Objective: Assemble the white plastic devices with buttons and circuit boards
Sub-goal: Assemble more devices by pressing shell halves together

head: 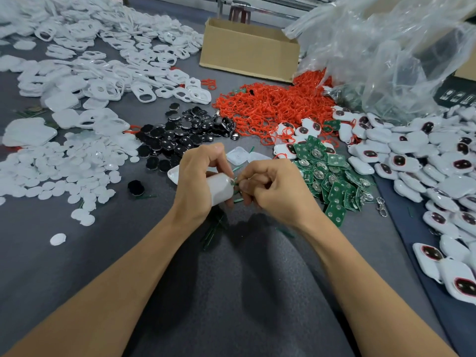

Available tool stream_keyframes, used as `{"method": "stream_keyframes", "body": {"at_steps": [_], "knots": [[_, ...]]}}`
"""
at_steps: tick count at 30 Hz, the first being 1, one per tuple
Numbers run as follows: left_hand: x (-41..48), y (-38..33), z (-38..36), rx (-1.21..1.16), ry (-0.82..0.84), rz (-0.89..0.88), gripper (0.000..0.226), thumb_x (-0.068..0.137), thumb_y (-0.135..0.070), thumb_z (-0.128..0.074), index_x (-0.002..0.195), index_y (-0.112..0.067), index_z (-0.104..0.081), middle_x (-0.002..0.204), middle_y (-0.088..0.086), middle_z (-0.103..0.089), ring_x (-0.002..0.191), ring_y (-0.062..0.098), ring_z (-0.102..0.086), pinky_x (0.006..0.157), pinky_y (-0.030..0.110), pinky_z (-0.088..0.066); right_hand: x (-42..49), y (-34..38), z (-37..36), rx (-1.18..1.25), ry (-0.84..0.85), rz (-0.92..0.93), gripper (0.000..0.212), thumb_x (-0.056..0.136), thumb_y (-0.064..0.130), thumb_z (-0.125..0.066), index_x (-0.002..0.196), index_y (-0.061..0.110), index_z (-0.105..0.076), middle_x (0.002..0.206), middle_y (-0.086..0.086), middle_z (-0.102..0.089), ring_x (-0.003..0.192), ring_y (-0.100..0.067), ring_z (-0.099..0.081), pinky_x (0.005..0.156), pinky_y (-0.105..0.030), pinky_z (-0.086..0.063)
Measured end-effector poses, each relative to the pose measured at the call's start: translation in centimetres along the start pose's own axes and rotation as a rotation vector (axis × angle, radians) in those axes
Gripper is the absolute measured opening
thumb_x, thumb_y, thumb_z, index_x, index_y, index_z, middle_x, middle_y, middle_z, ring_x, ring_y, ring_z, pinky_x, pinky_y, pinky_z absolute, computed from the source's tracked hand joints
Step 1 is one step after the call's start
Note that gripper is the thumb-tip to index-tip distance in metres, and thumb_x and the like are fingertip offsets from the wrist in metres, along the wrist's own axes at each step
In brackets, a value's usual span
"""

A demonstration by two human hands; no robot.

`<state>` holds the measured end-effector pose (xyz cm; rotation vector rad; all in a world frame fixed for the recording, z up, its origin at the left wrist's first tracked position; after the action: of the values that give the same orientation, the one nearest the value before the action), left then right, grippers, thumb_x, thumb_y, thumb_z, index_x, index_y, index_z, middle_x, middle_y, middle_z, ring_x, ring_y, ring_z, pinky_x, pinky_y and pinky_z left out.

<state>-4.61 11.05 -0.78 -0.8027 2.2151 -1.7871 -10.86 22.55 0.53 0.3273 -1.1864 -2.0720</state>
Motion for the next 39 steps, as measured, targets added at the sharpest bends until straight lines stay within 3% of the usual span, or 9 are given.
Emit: {"method": "stream_keyframes", "body": {"at_steps": [5,9,12,16,20,24,29,35,39], "knots": [[0.5,-0.1,0.1,0.156,-0.093,-0.088,0.049,0.068,-0.043,-0.051,0.053,0.003,-0.055,0.066,0.021,-0.054,0.063,0.040,-0.051,0.063,0.047,-0.041,0.2,0.3,0.0,-0.144,-0.043,-0.002,0.019,0.086,0.000,-0.057,0.085,0.013,-0.071,0.057,-0.003,-0.067,0.042,-0.001,-0.049,0.052,-0.016,-0.038],[0.5,-0.1,-0.2,0.142,-0.008,-0.035,0.043,0.075,-0.035,-0.050,0.051,-0.001,-0.056,0.056,0.016,-0.050,0.047,0.030,-0.049,0.045,0.032,-0.041,-0.2,0.7,0.2,0.035,0.136,-0.091,0.022,0.090,-0.004,-0.052,0.091,0.011,-0.067,0.055,-0.002,-0.063,0.041,-0.002,-0.050,0.048,-0.017,-0.040],[0.6,-0.2,0.0,0.283,-0.045,-0.130,0.057,0.072,-0.048,-0.044,0.059,0.007,-0.049,0.062,0.024,-0.048,0.057,0.027,-0.043,0.056,0.037,-0.036,-0.4,0.9,0.0,0.128,0.187,-0.131,0.022,0.091,-0.007,-0.049,0.087,0.007,-0.066,0.053,0.000,-0.061,0.039,-0.006,-0.050,0.043,-0.017,-0.040],[0.8,-0.4,0.6,0.396,-0.171,-0.148,0.068,0.078,-0.059,-0.045,0.057,0.006,-0.053,0.057,0.016,-0.054,0.056,0.014,-0.045,0.058,0.025,-0.035,-0.3,0.6,0.2,0.113,0.089,-0.164,0.024,0.089,-0.004,-0.051,0.078,0.011,-0.067,0.053,-0.002,-0.063,0.038,-0.008,-0.050,0.042,-0.019,-0.043],[1.1,0.3,0.2,0.388,-0.016,-0.048,0.023,0.067,-0.027,-0.066,0.075,-0.006,-0.065,0.069,0.001,-0.064,0.063,0.010,-0.054,0.062,0.025,-0.044,0.1,-0.2,1.5,0.057,-0.055,-0.183,0.027,0.083,-0.003,-0.051,0.069,0.014,-0.068,0.053,-0.003,-0.065,0.040,-0.009,-0.052,0.046,-0.021,-0.042],[0.5,1.0,-0.8,0.709,0.213,-0.124,0.048,0.069,-0.012,-0.075,0.114,-0.019,-0.059,0.106,-0.003,-0.066,0.092,0.010,-0.060,0.081,0.020,-0.046,0.1,-0.4,2.1,0.031,-0.098,-0.153,0.026,0.080,-0.003,-0.052,0.068,0.015,-0.067,0.052,-0.003,-0.065,0.040,-0.008,-0.054,0.045,-0.017,-0.040],[0.4,0.7,-0.5,0.861,0.167,-0.286,0.028,0.074,-0.024,-0.080,0.095,-0.014,-0.065,0.080,0.002,-0.068,0.073,0.022,-0.059,0.069,0.033,-0.043,0.1,-0.2,1.9,-0.025,-0.097,-0.123,0.028,0.082,-0.001,-0.054,0.065,0.018,-0.064,0.052,-0.001,-0.065,0.042,-0.006,-0.057,0.046,-0.013,-0.040],[0.0,0.6,-0.6,0.996,0.135,-0.360,0.021,0.081,-0.029,-0.071,0.088,-0.014,-0.058,0.065,0.008,-0.060,0.065,0.034,-0.054,0.060,0.045,-0.046,-0.1,0.0,1.8,-0.261,-0.120,-0.092,0.020,0.084,0.008,-0.062,0.067,0.018,-0.060,0.060,-0.004,-0.068,0.054,-0.015,-0.062,0.063,-0.030,-0.052],[-0.3,0.9,-0.8,1.121,0.178,-0.392,0.021,0.079,-0.021,-0.070,0.091,-0.014,-0.054,0.066,0.011,-0.059,0.066,0.037,-0.055,0.057,0.044,-0.044,-0.6,1.1,1.6,-0.436,-0.145,0.043,0.016,0.075,0.003,-0.057,0.065,0.015,-0.058,0.049,0.005,-0.054,0.048,-0.016,-0.042,0.059,-0.033,-0.046]]}}
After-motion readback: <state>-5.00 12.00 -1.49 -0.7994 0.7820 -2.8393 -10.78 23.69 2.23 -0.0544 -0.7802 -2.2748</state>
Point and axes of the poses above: each hand's wrist, its own x-axis towards the middle knuckle, its own z-axis out of the back of the hand, y = z × x, the point moved 3 cm from there along x, towards the middle knuckle
